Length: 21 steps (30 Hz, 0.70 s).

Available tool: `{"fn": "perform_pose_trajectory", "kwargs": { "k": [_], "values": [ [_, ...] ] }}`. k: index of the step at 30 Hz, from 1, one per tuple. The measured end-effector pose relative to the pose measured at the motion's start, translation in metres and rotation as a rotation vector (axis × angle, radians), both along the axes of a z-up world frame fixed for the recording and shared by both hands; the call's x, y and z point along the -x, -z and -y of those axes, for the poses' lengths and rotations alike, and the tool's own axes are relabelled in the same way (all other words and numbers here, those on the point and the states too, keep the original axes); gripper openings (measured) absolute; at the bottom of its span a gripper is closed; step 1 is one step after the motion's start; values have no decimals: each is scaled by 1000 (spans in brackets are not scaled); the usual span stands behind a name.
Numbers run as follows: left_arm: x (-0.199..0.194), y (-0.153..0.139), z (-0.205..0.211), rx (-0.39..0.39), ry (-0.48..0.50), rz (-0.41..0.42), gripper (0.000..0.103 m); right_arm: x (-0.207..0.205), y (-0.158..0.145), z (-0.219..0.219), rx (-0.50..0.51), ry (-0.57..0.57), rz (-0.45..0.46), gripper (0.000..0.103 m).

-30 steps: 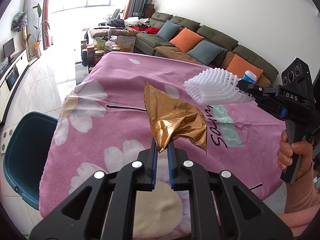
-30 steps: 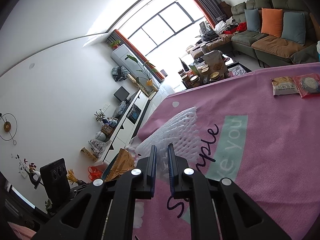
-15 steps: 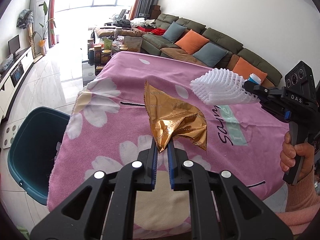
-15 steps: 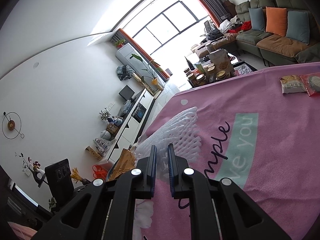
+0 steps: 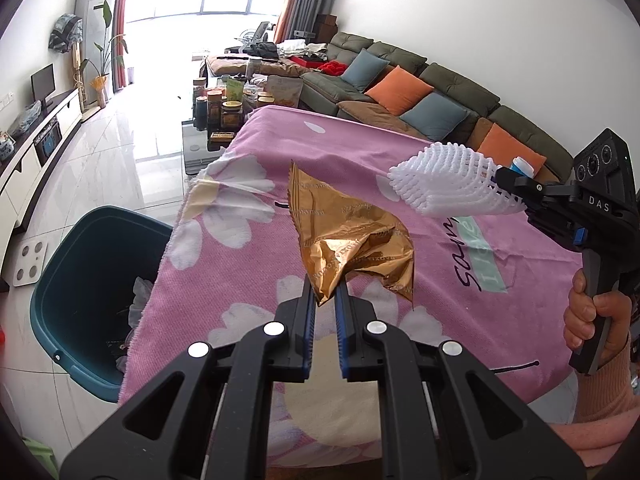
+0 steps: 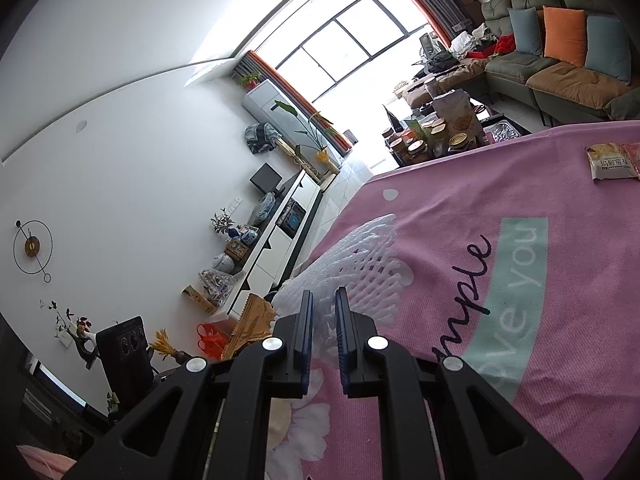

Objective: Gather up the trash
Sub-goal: 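Lift the gold foil and white foam net and carry both toward the teal bin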

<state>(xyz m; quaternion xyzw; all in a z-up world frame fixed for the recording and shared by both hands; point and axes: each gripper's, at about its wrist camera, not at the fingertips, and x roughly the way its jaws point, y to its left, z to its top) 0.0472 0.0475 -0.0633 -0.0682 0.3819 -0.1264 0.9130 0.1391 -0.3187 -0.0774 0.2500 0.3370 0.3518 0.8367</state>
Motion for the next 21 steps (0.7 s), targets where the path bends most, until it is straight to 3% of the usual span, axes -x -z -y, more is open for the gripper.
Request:
{"fn": "perform_pose_trajectory", "kwargs": {
  "k": [21],
  "values": [
    [15,-1,-38,3,-89,7,10,-5,0,-26,-14,-65,1,10]
  ]
}}
